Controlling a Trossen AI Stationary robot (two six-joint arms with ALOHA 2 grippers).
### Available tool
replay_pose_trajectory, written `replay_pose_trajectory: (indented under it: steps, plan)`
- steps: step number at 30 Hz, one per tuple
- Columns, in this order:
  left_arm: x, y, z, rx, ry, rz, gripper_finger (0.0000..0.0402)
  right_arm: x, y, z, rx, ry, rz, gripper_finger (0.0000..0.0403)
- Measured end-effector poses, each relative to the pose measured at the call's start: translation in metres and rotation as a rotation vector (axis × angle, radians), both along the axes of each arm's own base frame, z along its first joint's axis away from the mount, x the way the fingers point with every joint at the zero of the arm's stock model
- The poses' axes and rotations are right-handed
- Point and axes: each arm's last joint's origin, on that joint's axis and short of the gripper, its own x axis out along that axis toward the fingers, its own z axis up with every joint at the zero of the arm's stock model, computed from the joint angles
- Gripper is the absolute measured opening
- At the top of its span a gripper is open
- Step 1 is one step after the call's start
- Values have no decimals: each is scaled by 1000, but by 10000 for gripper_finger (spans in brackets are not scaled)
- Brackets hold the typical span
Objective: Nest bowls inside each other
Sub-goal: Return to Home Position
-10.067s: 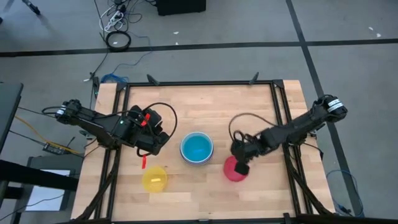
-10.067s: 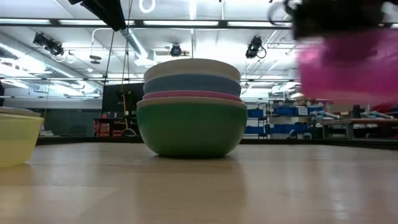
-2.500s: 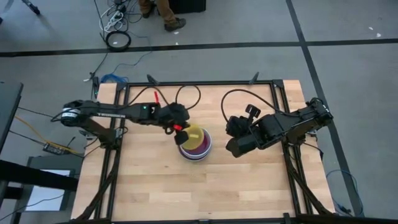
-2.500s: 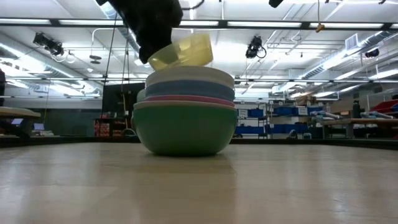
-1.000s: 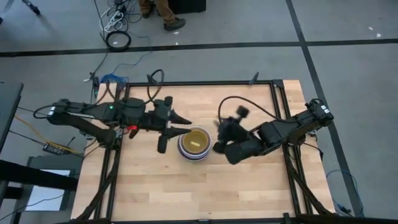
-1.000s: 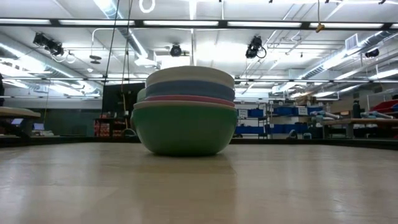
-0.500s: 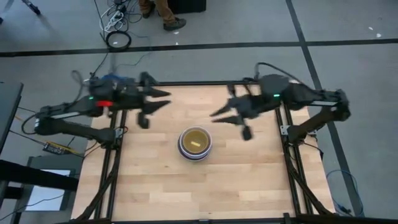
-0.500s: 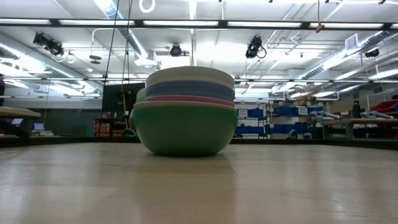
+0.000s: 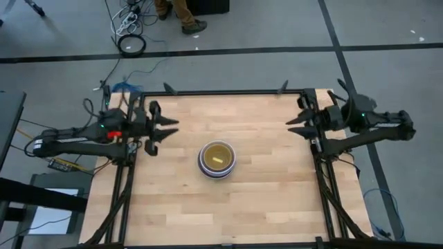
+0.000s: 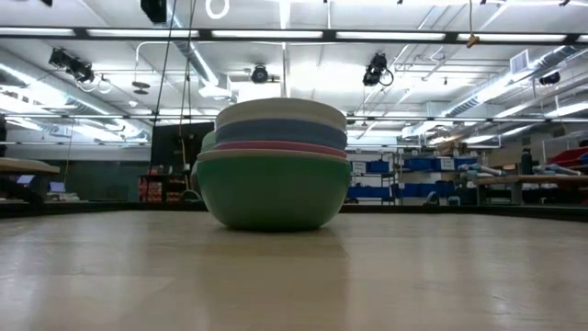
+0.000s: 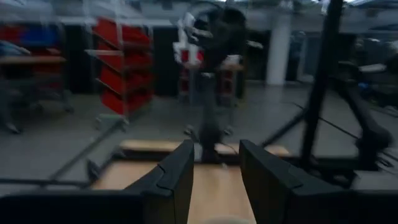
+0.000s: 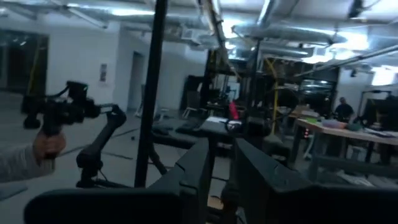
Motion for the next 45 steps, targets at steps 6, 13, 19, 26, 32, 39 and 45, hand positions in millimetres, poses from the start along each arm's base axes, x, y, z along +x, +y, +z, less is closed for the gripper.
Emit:
replay_pose_trajectory:
  steps: [6, 13, 19, 26, 32, 39, 45]
  plan:
    - [6, -7, -49, -37, -37, -96, 137, -17, -4, -67, 63, 46, -41, 65]
    - [0, -13, -105, -69, -80, -124, 137, -22, -5, -148, 103, -45, -64, 65]
    - [-5, -15, -139, -56, -25, -135, 137, -26, -5, -206, 137, -45, -29, 65]
    - [-6, -16, -170, -15, 193, -107, 137, -22, -5, -224, 107, 130, -75, 65]
    - [-7, -13, -173, 11, 219, -10, 137, -22, -6, -227, 77, 158, -91, 65]
    - [-7, -12, -171, 80, 209, 1, 137, -21, -6, -231, 119, 208, -95, 65]
    - [-7, -12, -172, 23, 207, 1, 137, -21, -6, -231, 127, 204, -92, 65]
